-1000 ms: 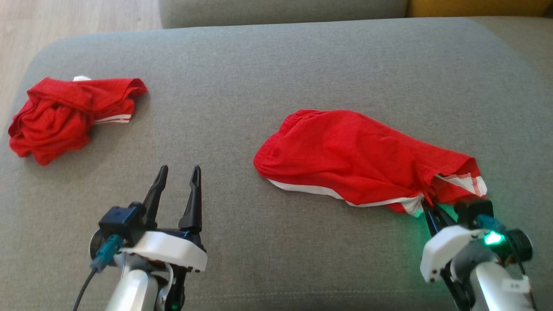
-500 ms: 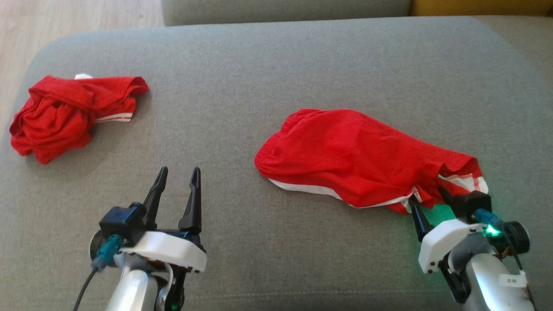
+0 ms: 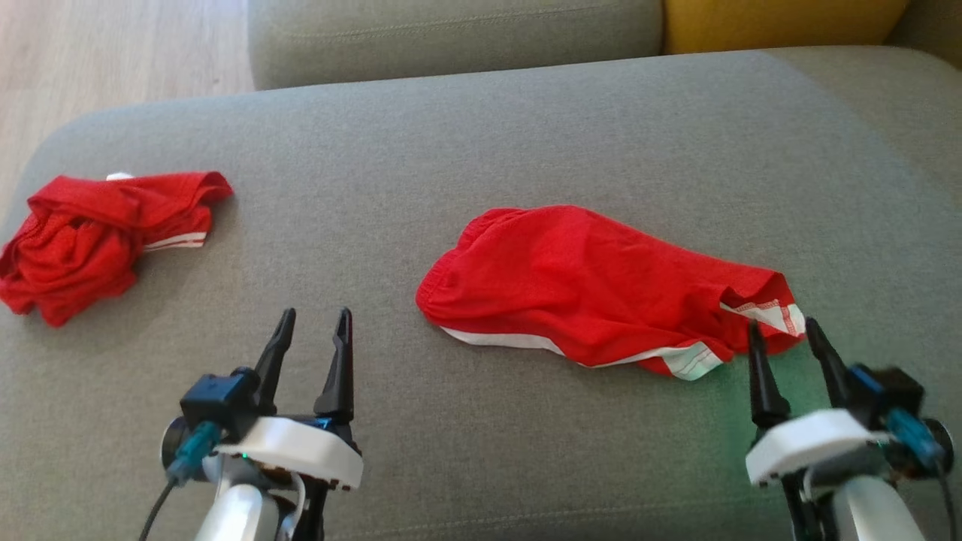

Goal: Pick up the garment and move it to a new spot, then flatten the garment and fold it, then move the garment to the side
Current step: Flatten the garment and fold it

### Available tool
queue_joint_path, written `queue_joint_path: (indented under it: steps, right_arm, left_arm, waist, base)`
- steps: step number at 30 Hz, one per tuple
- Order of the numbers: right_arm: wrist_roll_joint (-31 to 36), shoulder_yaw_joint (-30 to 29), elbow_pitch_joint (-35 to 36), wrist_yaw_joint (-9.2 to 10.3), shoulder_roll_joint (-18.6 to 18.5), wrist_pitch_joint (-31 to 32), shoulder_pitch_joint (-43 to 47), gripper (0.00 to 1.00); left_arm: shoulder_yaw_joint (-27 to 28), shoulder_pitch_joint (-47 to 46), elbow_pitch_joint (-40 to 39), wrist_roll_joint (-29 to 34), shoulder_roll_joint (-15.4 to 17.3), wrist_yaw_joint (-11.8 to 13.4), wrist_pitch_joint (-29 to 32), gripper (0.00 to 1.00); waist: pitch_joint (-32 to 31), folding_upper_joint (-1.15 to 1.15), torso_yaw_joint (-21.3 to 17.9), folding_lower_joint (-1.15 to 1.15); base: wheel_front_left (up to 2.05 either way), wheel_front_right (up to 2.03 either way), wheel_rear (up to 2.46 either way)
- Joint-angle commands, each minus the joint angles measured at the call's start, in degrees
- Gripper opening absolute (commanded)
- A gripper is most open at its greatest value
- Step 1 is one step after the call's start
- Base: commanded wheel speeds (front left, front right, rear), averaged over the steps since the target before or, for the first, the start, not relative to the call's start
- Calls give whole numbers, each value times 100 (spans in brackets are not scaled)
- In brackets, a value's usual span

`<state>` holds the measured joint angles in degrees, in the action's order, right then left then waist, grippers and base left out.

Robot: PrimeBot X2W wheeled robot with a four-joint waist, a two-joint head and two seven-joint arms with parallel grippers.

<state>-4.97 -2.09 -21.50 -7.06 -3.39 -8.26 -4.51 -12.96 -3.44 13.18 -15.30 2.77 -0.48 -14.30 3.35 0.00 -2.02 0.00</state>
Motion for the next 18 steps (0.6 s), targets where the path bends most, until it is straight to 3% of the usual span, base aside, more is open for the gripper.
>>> queue_joint_path:
  steps: [1,7,18]
  right_arm:
    - [-46,120,266,-43,20,-92,-82,100]
    - [-366,388,771,-43,48,-167,308,100]
    - [-403,516,1020,-43,50,-76,345,100]
  left_arm:
    - [134,-153,-167,-26,10,17,-70,100]
    - [76,-136,-45,-88,10,0,-70,100]
    - [-107,-261,431,15,10,-147,-70,100]
  waist:
    - [-9,0,-18,0]
    - [17,0,-130,0]
    - [88,0,-265,0]
  base:
    - [0,0,0]
    - [0,0,0]
    - [0,0,0]
